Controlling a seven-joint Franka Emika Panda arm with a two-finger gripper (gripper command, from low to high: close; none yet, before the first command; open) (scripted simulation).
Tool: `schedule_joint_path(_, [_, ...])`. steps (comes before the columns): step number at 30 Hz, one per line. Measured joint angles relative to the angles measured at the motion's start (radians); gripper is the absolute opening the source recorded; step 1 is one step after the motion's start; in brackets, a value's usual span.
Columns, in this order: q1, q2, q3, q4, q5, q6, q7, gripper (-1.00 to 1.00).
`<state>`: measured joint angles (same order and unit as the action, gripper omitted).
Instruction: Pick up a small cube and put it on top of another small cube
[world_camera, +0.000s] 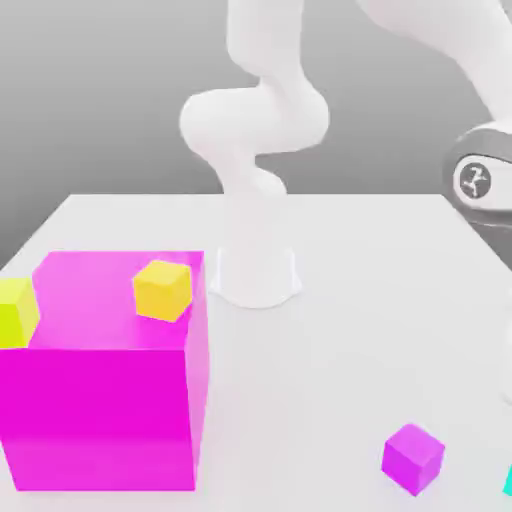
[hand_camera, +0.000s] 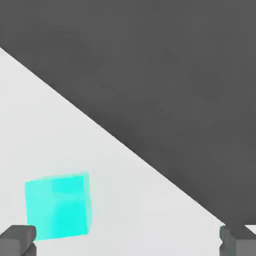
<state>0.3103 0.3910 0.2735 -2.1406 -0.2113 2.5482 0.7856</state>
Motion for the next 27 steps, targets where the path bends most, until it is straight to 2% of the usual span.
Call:
schedule_joint_path(5, [0.059, 0.181, -0.039, 0.036, -0.059, 0.102, 0.032, 0.00])
schedule_joint_path(6, [0.066, 0.204, -0.048, 0.041, -0.067, 0.119, 0.038, -1.00])
schedule_joint_path(12, [0.070, 0.215, -0.052, 0.044, -0.070, 0.127, 0.040, -1.00])
schedule_joint_path(17, [0.033, 0.080, -0.006, 0.008, -0.011, 0.030, 0.003, -1.00])
schedule_joint_path(24, [-0.074, -0.180, -0.036, -0.231, 0.135, 0.028, 0.059, -1.00])
schedule_joint_path(27, [-0.099, -0.245, -0.064, -0.316, 0.157, 0.051, 0.103, -1.00])
